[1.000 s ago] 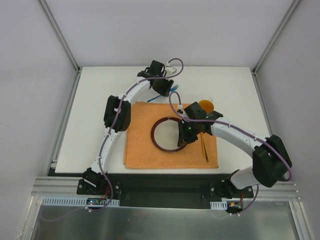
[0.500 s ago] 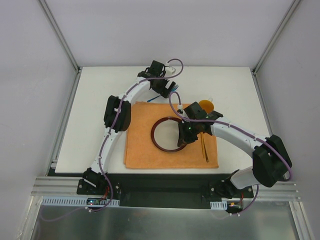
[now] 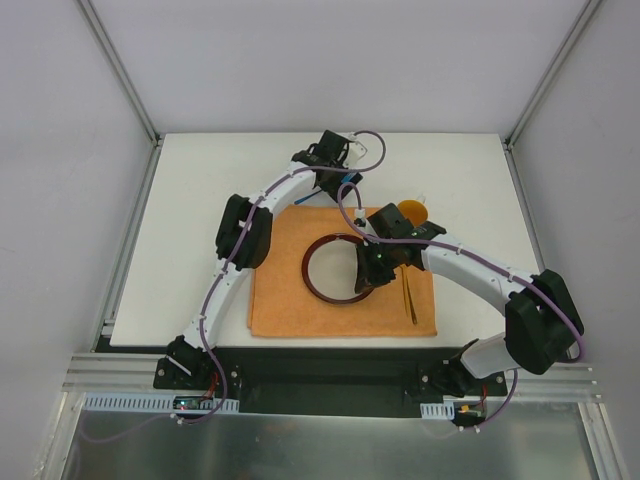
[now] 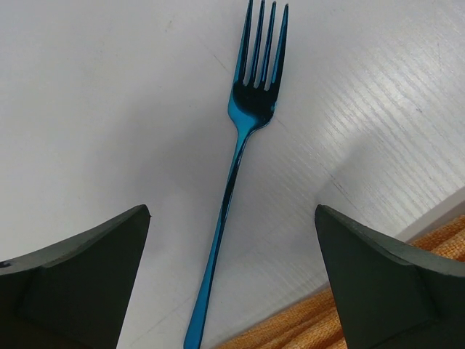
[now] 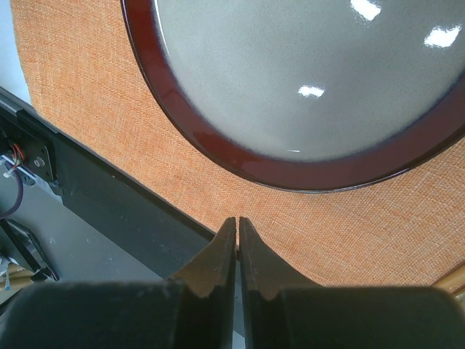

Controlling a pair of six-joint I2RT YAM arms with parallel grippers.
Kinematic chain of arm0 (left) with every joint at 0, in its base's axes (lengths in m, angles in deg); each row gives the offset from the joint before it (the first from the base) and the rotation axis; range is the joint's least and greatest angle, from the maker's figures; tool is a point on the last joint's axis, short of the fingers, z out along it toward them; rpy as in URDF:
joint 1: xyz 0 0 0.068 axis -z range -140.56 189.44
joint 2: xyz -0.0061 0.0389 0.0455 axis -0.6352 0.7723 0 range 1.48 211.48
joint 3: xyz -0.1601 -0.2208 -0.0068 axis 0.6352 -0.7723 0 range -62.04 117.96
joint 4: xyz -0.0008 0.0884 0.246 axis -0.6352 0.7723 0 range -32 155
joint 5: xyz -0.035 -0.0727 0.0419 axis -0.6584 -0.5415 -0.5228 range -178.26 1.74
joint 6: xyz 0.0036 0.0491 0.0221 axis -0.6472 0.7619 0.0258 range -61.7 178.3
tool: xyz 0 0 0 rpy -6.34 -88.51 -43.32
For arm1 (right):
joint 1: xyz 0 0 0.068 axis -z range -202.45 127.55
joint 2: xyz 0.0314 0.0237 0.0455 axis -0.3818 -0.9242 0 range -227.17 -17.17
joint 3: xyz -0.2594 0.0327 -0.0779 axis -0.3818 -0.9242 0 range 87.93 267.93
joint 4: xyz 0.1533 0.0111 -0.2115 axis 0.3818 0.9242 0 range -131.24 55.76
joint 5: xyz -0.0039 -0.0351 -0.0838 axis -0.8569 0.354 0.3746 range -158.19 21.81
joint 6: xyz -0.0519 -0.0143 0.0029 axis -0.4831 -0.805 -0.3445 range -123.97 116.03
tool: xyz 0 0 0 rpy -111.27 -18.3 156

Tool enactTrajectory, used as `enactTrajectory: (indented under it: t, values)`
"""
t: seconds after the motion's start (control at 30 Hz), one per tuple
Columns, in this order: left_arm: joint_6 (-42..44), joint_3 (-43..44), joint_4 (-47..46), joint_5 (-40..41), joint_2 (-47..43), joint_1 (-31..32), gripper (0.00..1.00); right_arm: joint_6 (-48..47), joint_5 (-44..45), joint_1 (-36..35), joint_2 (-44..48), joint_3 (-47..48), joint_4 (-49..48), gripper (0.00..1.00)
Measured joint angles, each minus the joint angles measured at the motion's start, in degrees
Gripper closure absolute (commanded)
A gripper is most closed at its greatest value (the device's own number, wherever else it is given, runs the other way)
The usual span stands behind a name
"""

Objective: Set the dinner table for one person
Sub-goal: Pick up the fork at the center of the board.

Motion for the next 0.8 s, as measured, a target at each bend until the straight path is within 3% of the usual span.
enactTrajectory:
  t: [0.6, 0.8]
  values:
    - [0.1, 1.0, 7.2, -13.0, 0.0, -2.3, 0.01, -0.3, 0.5, 0.0, 1.9, 0.0, 0.3, 0.93]
    - [-0.7, 2.3, 8.5, -13.6, 0.7, -2.4, 0.01, -0.9, 0.7, 0.0, 1.9, 0.0, 0.9, 0.93]
